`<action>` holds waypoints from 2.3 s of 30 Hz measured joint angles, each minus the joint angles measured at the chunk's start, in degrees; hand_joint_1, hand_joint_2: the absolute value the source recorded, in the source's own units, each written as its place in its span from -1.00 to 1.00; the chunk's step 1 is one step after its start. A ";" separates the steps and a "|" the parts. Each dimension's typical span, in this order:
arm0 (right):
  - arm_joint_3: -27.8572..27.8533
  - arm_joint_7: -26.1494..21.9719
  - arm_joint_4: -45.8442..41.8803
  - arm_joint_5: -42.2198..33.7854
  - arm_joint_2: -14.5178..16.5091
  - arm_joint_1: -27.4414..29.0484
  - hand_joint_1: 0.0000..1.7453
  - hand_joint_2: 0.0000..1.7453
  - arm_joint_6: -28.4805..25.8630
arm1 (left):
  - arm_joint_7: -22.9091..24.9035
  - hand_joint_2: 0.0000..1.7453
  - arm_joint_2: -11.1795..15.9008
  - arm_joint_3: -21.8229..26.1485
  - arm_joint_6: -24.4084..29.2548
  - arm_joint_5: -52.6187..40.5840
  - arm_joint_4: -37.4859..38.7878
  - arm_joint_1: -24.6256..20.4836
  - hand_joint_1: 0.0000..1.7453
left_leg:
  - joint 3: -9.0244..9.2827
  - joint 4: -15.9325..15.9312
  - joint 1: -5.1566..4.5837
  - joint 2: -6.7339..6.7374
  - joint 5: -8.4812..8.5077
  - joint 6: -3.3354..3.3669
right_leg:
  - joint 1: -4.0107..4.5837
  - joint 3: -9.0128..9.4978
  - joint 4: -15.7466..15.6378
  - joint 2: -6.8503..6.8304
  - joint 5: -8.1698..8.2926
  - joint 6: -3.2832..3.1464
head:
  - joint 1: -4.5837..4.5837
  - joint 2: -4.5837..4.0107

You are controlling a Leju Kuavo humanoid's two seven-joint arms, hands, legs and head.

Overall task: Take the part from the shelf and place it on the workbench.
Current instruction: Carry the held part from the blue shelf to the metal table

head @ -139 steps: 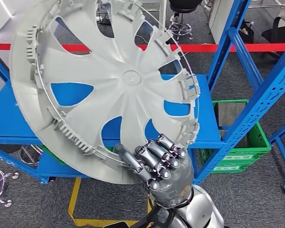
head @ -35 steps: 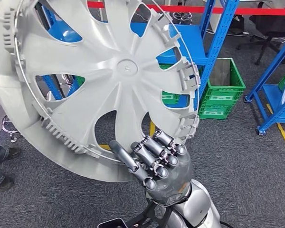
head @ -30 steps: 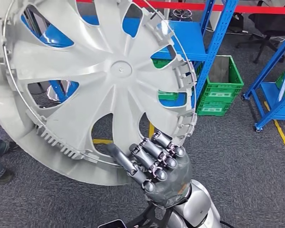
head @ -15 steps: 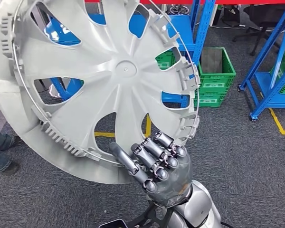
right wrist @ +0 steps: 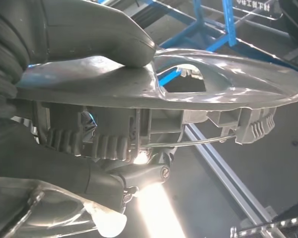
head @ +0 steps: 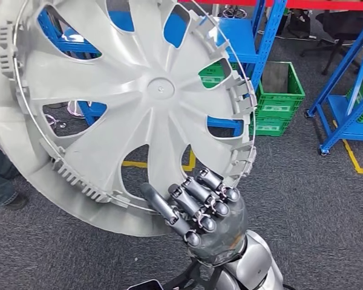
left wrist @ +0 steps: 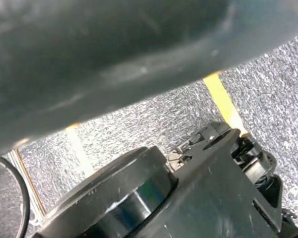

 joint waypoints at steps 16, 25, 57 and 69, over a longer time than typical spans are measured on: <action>-0.01 -0.31 -0.06 0.01 0.00 -0.05 1.00 1.00 0.00 | -0.08 -1.00 -0.03 0.00 -0.18 -0.10 0.00 -0.04 -1.00 | -1.08 0.16 -0.16 0.00 1.07 0.22 | -0.30 -0.51 -0.09 0.08 1.19 1.45 | -0.02 -0.01; -0.02 -0.45 -0.16 0.01 0.00 -0.12 1.00 1.00 0.00 | -0.23 -1.00 -0.03 0.00 -0.33 -0.26 0.00 -0.06 -1.00 | -1.19 0.16 -0.10 0.00 1.18 0.05 | -0.27 -0.69 0.03 0.09 1.22 1.40 | -0.02 -0.01; -0.31 -0.42 -0.60 -0.01 0.08 -0.29 1.00 1.00 0.00 | -0.03 -1.00 0.30 -0.04 -0.97 -1.18 -0.02 -0.07 -1.00 | -6.49 2.43 1.56 2.59 3.97 -2.50 | -1.81 0.47 1.88 0.09 -1.96 1.77 | -0.20 -0.01; -0.54 -0.45 -0.62 0.00 0.15 -0.28 1.00 1.00 0.00 | 0.00 -1.00 0.29 -0.06 -0.93 -1.22 -0.02 -0.43 -1.00 | 3.24 0.64 0.10 -0.46 -4.07 -0.16 | -0.93 -5.62 1.59 1.63 4.64 2.08 | -0.61 -0.01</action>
